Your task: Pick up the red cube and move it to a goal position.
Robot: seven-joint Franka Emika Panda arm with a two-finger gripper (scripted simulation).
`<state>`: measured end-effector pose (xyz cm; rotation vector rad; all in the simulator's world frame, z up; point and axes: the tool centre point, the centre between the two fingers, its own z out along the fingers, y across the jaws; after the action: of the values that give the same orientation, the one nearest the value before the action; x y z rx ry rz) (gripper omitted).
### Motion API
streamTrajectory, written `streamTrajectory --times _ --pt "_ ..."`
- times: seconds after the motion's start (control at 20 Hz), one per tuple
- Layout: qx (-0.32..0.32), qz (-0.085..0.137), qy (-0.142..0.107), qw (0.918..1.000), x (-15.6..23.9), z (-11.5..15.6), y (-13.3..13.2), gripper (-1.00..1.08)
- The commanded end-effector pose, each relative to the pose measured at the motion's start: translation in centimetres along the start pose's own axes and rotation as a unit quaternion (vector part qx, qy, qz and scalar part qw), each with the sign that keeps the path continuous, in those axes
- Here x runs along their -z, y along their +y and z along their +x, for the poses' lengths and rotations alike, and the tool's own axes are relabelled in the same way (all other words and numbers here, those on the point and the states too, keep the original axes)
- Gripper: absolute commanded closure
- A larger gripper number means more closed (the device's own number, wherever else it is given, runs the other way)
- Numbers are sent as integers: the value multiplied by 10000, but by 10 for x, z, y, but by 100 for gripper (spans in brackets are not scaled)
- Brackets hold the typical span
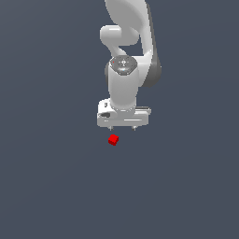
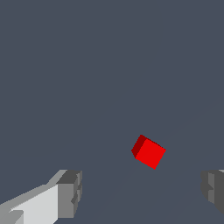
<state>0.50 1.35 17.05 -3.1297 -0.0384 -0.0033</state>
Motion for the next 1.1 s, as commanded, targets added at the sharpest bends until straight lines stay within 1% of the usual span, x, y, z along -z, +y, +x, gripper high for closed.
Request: streamTrajectory --times 0.0,0.35,0.65,0.8,1.05 --pt "0 0 0 10000 0 0 0 -92" --pt "-215 -7 1 9998 -12 -1 5 -92" --pt "-751 -25 2 9972 -43 -6 16 -92" --pt "-1148 -38 4 9934 -66 -10 24 -92" --pt "-1831 -57 6 9831 -106 -18 37 -92"
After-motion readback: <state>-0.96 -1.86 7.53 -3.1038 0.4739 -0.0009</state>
